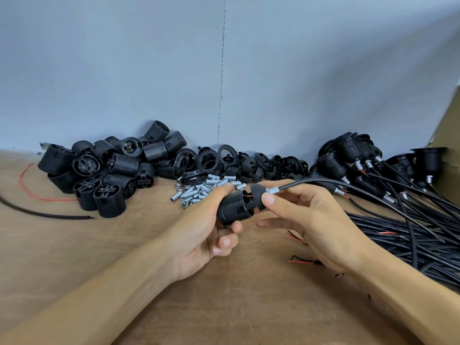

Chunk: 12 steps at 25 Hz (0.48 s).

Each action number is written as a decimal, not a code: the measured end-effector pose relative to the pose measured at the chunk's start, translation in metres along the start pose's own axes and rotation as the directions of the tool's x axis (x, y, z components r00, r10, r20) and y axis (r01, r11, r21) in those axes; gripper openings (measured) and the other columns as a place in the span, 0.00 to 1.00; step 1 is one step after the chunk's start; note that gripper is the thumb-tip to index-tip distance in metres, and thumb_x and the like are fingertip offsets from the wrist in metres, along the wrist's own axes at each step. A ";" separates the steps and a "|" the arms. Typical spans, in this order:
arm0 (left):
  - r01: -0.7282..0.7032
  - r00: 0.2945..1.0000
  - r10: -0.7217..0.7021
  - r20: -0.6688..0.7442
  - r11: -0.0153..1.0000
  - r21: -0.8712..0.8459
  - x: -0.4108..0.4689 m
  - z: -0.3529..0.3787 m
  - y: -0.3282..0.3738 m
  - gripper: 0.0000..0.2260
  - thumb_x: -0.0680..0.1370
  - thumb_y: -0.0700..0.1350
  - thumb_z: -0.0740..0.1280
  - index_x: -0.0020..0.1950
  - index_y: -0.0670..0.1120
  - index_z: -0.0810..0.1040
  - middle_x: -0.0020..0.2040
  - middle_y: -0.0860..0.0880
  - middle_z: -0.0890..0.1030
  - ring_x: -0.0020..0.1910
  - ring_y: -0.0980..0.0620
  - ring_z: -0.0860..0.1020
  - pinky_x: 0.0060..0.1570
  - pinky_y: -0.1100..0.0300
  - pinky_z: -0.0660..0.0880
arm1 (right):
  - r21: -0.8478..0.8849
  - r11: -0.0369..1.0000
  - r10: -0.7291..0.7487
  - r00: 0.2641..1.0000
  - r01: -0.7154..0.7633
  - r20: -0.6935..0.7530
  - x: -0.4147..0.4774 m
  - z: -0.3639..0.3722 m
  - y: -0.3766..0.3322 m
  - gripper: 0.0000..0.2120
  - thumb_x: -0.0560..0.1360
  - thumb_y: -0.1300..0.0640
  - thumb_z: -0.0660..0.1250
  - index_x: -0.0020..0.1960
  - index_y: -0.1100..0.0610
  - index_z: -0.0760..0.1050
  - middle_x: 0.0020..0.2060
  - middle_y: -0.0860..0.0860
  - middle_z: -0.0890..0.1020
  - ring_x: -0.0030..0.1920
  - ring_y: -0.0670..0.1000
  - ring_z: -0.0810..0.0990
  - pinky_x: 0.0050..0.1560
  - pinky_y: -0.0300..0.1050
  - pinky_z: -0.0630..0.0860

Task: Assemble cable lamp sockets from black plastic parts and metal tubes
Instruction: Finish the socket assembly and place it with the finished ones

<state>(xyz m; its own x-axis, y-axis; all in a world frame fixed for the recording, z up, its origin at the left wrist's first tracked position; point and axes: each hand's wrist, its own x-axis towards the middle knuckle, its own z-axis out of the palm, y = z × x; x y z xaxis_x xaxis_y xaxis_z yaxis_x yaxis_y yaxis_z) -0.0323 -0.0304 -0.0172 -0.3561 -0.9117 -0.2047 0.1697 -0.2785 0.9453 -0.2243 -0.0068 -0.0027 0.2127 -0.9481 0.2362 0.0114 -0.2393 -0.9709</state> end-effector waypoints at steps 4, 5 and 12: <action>-0.042 0.998 0.044 -0.032 0.996 0.073 -0.001 0.002 -0.002 0.29 0.82 0.59 0.60 0.69 0.34 0.73 0.32 0.47 0.71 0.20 0.56 0.67 0.19 0.66 0.63 | -0.049 0.999 -0.018 1.000 0.019 0.014 -0.003 0.002 0.002 0.15 0.75 0.55 0.72 0.59 0.59 0.82 0.56 0.53 0.85 0.58 0.53 0.84 0.54 0.48 0.82; -0.055 0.998 0.058 -0.029 0.994 0.099 -0.002 0.002 -0.003 0.29 0.83 0.59 0.59 0.68 0.34 0.73 0.32 0.47 0.71 0.21 0.56 0.66 0.19 0.66 0.62 | -0.057 0.998 -0.022 1.000 0.023 0.013 -0.004 0.003 0.003 0.14 0.75 0.55 0.72 0.59 0.59 0.82 0.56 0.52 0.85 0.58 0.53 0.84 0.54 0.47 0.82; -0.127 0.991 0.132 -0.013 0.971 0.201 -0.007 0.006 -0.007 0.21 0.85 0.57 0.53 0.59 0.43 0.75 0.31 0.49 0.66 0.22 0.57 0.61 0.22 0.66 0.58 | -0.078 0.996 -0.050 0.999 0.049 -0.011 -0.007 0.008 0.012 0.17 0.72 0.55 0.73 0.60 0.59 0.82 0.56 0.50 0.86 0.59 0.50 0.83 0.61 0.49 0.80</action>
<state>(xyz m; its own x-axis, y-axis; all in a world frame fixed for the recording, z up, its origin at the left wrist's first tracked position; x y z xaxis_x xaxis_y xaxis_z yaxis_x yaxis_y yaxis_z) -0.0366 -0.0203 -0.0206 -0.3190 -0.9443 -0.0813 0.0257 -0.0944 0.9952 -0.2178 -0.0013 -0.0160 0.2016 -0.9371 0.2848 -0.0544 -0.3010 -0.9521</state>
